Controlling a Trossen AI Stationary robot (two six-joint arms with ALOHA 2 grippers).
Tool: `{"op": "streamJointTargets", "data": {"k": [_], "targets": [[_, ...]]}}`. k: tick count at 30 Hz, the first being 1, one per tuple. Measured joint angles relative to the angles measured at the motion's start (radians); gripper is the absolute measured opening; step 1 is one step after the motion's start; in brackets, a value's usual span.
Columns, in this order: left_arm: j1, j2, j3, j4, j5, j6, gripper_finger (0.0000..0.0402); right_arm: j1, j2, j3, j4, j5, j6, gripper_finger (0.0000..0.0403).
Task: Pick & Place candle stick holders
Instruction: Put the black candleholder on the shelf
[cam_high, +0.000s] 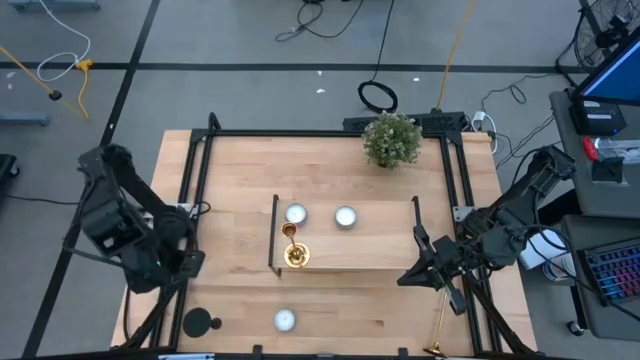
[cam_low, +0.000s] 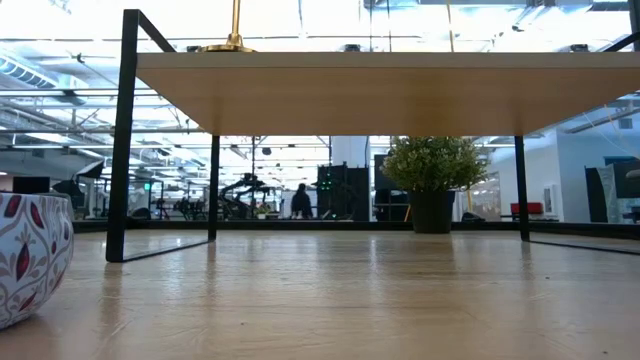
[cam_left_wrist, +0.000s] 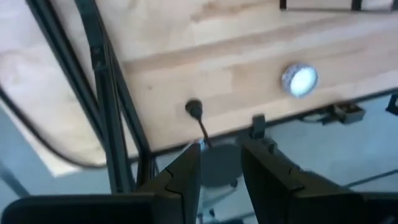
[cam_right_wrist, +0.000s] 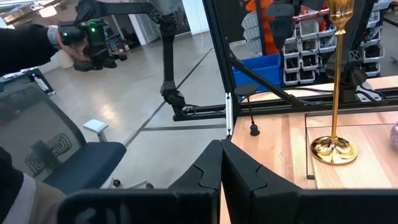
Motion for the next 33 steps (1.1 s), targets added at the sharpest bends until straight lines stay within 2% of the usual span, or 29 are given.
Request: {"op": "streamJointTargets", "data": {"k": [3,7,13,16,20,26,33], "targets": [[-0.009,-0.023,-0.102,-0.001,-0.008,-0.018,0.0117,0.0,0.0,0.0,-0.002,0.023,0.0,0.0],[-0.027,-0.026,-0.245,0.009,0.076,-0.042,0.0117,0.0,0.0,0.0,-0.003,0.024,0.0,0.0],[-0.025,-0.025,-0.401,0.076,0.093,-0.062,0.0117,0.0,0.0,0.0,-0.004,0.024,0.0,0.0],[0.022,-0.03,-0.421,0.078,0.082,-0.063,0.0117,-0.001,0.0,0.0,-0.004,0.024,0.0,0.0],[0.063,-0.08,-0.421,0.089,0.001,-0.025,0.0117,-0.013,0.0,0.0,-0.003,0.024,0.0,0.0],[0.072,-0.262,-0.421,0.11,-0.037,0.012,0.0117,-0.034,0.005,0.0,0.015,0.025,0.0,0.0],[0.033,-0.468,-0.451,0.188,-0.062,0.05,0.0117,-0.054,0.018,0.0,0.015,0.028,0.015,0.0]]}}
